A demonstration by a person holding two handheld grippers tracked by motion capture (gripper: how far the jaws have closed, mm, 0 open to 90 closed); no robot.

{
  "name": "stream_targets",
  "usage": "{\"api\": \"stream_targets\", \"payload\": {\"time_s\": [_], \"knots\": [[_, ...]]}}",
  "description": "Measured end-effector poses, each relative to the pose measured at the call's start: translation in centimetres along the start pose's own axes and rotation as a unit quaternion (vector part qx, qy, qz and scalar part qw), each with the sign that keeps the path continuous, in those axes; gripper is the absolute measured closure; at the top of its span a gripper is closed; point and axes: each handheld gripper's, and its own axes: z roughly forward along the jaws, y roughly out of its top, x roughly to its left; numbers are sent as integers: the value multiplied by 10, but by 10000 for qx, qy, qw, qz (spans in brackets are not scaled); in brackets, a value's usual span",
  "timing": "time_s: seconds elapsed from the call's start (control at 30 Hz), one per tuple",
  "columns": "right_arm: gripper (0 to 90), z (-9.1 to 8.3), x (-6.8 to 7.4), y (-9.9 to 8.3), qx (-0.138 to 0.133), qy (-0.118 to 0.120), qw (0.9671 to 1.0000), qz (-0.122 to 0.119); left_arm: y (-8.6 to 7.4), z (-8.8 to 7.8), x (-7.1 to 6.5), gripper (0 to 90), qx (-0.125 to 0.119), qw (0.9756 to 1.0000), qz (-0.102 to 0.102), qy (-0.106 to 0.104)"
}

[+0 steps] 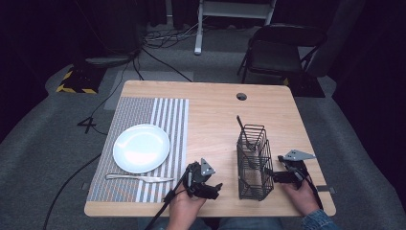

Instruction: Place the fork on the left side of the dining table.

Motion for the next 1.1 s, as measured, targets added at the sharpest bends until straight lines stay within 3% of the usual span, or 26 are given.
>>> {"api": "stream_targets", "payload": {"time_s": [0.13,0.2,0.27,0.47,0.5,0.57,0.67,0.9,1.0,1.1], "knots": [[176,0,0,0,0,-1,10000,1,5,-10,2,198,-64,9999,91,-44],[176,0,0,0,0,-1,10000,0,9,-14,3,214,107,9998,119,-87],[176,0,0,0,0,-2,10000,0,13,-20,5,214,106,9997,74,-198],[176,0,0,0,1,-5,10000,1,23,-43,16,294,-272,9991,20,-324],[176,0,0,0,0,-5,10000,1,27,-49,22,321,-346,9984,-56,-439],[176,0,0,0,0,-7,10000,1,29,-52,25,328,-383,9981,-99,-462],[176,0,0,0,-1,-19,10000,8,34,-60,31,339,-519,9977,-128,-417],[176,0,0,0,0,-30,10000,17,49,-78,36,392,-933,9955,30,-173],[175,0,0,0,-1,-32,10000,17,56,-86,40,438,-1126,9934,-114,-172],[175,0,0,0,0,-32,10000,17,61,-87,43,467,-1043,9942,-191,-193]]}}
